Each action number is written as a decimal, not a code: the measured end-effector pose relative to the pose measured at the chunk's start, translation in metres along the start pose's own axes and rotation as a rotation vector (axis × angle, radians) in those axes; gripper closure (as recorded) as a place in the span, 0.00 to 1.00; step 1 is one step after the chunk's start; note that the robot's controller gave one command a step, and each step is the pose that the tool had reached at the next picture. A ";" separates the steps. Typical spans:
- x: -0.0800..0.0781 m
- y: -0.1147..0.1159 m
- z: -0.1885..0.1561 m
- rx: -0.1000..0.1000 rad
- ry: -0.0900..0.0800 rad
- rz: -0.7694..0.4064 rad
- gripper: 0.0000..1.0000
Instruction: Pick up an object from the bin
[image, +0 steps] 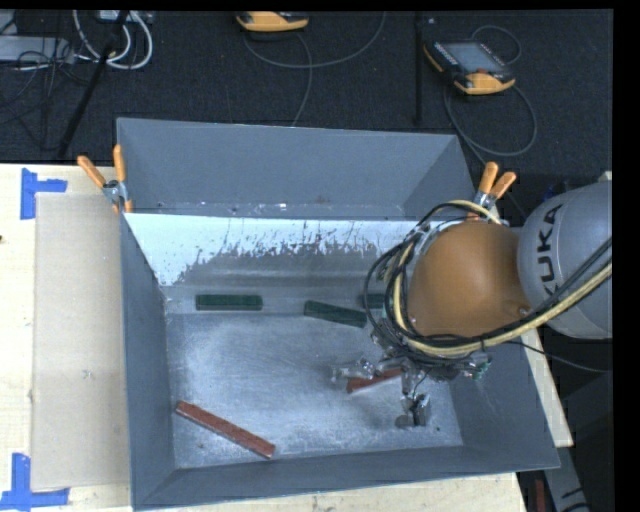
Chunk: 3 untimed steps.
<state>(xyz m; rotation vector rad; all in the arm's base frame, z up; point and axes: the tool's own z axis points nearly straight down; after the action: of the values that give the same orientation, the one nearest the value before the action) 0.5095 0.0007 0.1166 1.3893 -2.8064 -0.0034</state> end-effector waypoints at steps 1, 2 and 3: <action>-0.023 -0.064 0.049 0.007 -0.009 -0.031 0.00; -0.023 -0.063 0.047 0.005 -0.009 -0.029 1.00; -0.023 -0.063 0.047 0.005 -0.009 -0.028 0.00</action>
Offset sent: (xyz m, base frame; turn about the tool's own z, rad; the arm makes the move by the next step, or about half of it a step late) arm 0.0638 -0.0200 -0.0466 -0.0347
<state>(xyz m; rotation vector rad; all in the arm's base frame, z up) 0.5732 -0.0193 0.0692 1.4326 -2.7964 -0.0033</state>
